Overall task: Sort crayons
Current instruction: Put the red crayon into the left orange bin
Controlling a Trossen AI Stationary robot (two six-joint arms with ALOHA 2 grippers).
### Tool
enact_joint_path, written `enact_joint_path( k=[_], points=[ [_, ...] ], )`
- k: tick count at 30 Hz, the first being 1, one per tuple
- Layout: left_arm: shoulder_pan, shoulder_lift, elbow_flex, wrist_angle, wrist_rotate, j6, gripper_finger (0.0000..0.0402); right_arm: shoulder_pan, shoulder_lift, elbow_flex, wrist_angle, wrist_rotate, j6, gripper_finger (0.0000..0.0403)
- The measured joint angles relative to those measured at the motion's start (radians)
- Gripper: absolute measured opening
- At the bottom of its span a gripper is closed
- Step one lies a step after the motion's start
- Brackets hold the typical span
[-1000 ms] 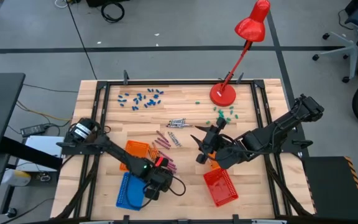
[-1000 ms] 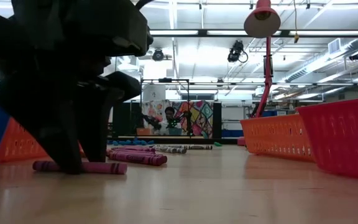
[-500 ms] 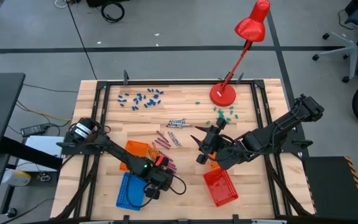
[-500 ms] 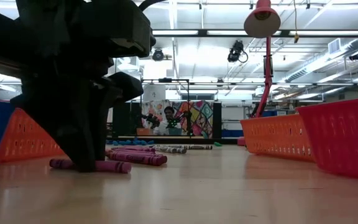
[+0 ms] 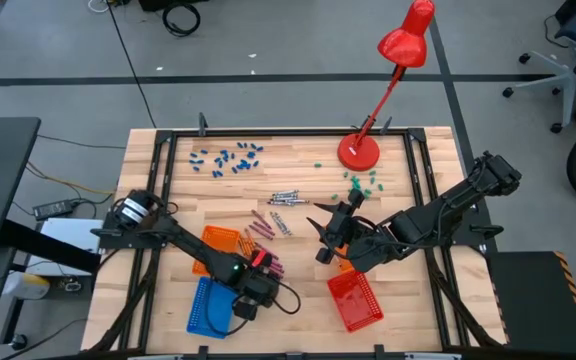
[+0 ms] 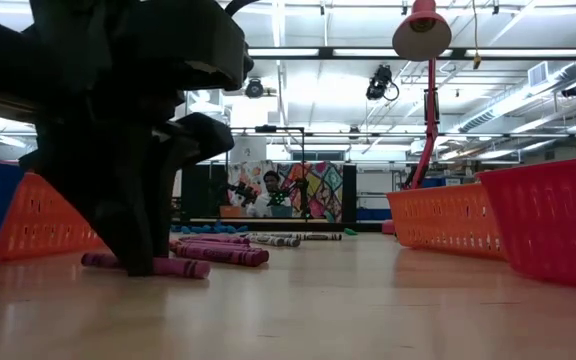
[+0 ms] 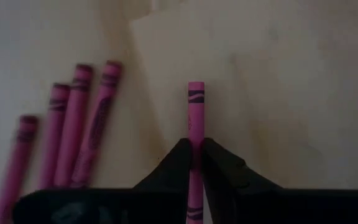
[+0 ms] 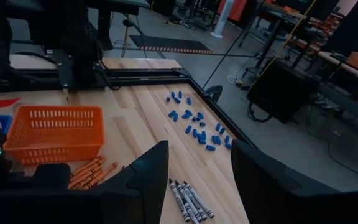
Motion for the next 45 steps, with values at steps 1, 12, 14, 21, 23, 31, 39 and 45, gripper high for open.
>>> enact_joint_path(
  k=[1,12,14,21,23,31,39,45],
  points=[
    [0.001,0.000,0.016,-0.034,-0.010,0.010,0.0040,0.000,0.000,0.000,-0.001,0.000,0.000,0.0178],
    [0.005,-0.003,0.197,-0.366,-0.114,0.027,0.0039,0.000,0.000,0.000,-0.013,-0.007,0.001,0.0178],
    [0.005,-0.005,0.223,-0.424,-0.127,0.018,0.0039,0.000,0.000,0.000,-0.020,-0.007,0.007,0.0178],
    [0.005,-0.006,0.280,-0.601,-0.168,-0.034,0.0039,0.000,0.000,0.000,-0.023,-0.007,0.010,0.0178],
    [0.004,-0.006,0.280,-0.644,-0.168,-0.053,0.0039,0.001,0.000,0.000,-0.024,-0.010,0.012,0.0178],
    [-0.013,-0.006,0.276,-0.871,-0.199,-0.183,0.0039,0.001,0.000,0.000,-0.043,-0.019,0.032,0.0178],
    [-0.064,-0.007,0.276,-1.003,-0.310,-0.332,0.0044,0.001,0.000,0.000,-0.043,-0.019,0.036,0.0178],
    [-0.097,-0.008,0.273,-1.028,-0.346,-0.435,0.0045,0.001,0.000,0.000,-0.043,-0.026,0.039,0.0178]
  ],
)
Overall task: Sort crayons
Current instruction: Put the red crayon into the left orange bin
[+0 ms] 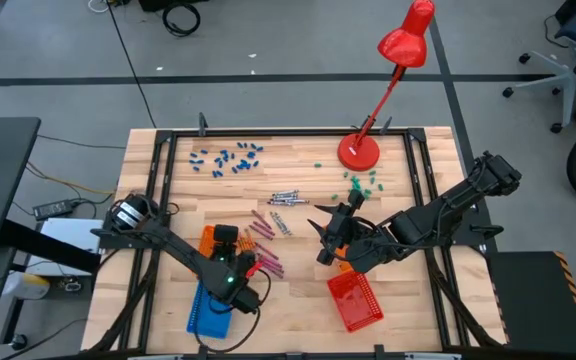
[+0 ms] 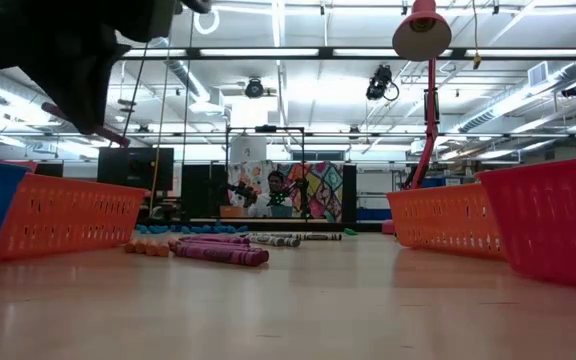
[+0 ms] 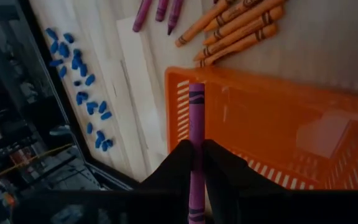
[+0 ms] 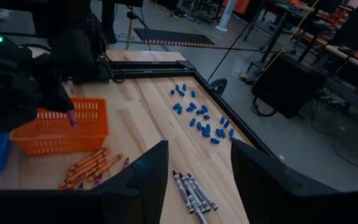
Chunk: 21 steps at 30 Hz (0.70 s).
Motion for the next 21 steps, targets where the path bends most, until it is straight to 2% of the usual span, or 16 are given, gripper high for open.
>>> enact_joint_path(
  k=[7,15,21],
  points=[
    [-0.035,-0.154,-0.193,0.040,0.003,-0.154,0.0045,0.003,0.000,0.000,-0.002,-0.007,0.007,0.0178],
    [-0.064,-0.445,-0.411,0.289,0.008,-0.401,0.0045,-0.004,0.000,0.000,0.000,-0.005,0.011,0.0178],
    [-0.037,-0.561,-0.568,0.461,0.007,-0.595,0.0046,-0.005,0.000,0.000,0.000,-0.007,0.015,0.0178]
  ],
)
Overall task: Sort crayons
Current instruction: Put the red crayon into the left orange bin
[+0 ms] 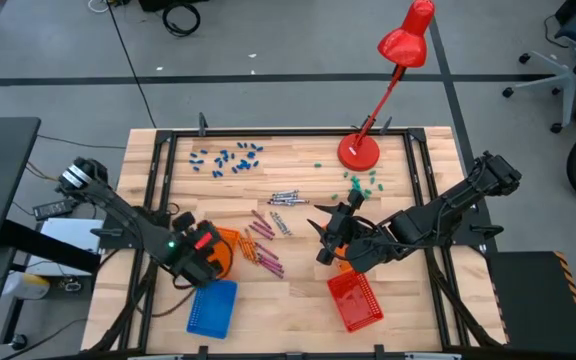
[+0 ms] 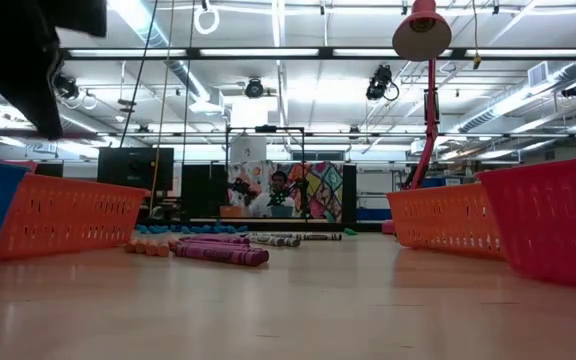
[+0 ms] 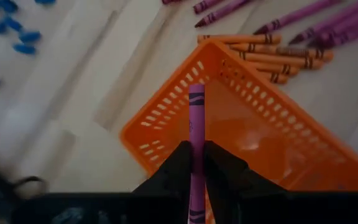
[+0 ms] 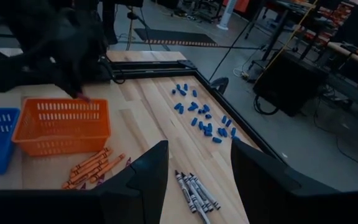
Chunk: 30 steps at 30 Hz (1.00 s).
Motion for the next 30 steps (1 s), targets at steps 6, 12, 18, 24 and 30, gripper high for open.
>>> enact_joint_path(
  k=[6,12,18,24,30],
  points=[
    [0.034,-0.016,-0.154,0.225,0.045,-0.122,0.0046,0.000,0.000,0.000,0.000,0.000,0.000,0.0178],
    [0.050,-0.016,-0.219,0.323,0.085,-0.159,0.0046,0.000,0.000,0.000,-0.001,0.000,0.000,0.0178],
    [0.050,-0.016,-0.219,0.336,0.085,-0.143,0.0061,0.000,0.000,0.000,-0.001,0.000,0.000,0.0178],
    [0.050,-0.016,-0.219,0.337,0.085,-0.142,0.0107,0.000,0.000,0.000,-0.001,0.000,0.000,0.0178],
    [0.051,-0.015,-0.163,0.294,0.089,0.015,0.0127,0.000,0.000,0.000,-0.001,0.000,0.000,0.0178]
  ],
)
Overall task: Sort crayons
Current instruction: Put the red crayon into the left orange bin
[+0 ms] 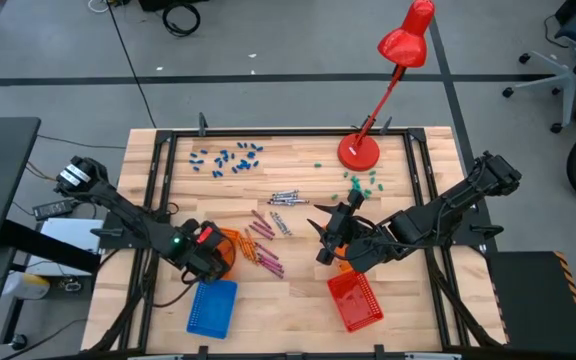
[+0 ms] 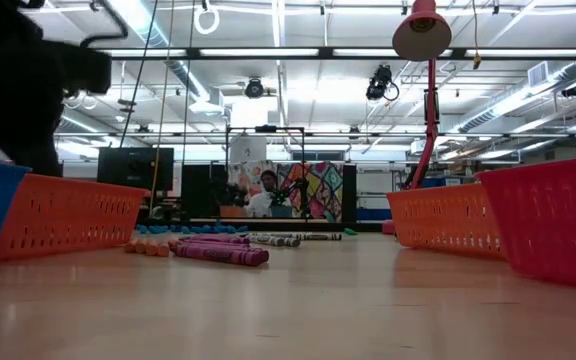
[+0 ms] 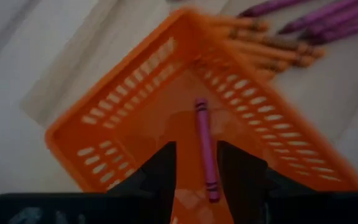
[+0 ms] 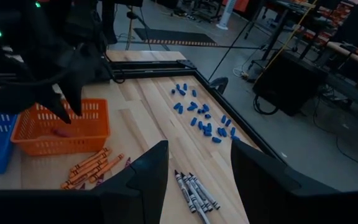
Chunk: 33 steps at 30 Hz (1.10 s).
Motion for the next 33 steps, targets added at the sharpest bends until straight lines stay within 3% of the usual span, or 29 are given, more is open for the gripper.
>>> enact_joint_path(
  k=[4,8,23,33],
  points=[
    [0.000,0.000,0.110,-0.113,-0.089,0.093,0.0127,-0.003,0.000,0.000,0.000,0.000,0.000,0.0178],
    [0.016,0.001,0.173,-0.103,-0.155,0.205,0.0127,-0.004,0.000,0.000,0.000,0.000,0.000,0.0178],
    [0.255,0.188,0.177,0.191,0.019,0.606,0.0127,-0.004,0.000,0.000,-0.007,-0.001,0.000,0.0178],
    [0.303,0.284,0.181,0.313,0.115,0.827,0.0127,-0.005,0.000,-0.001,-0.012,-0.001,0.000,0.0178]
  ],
)
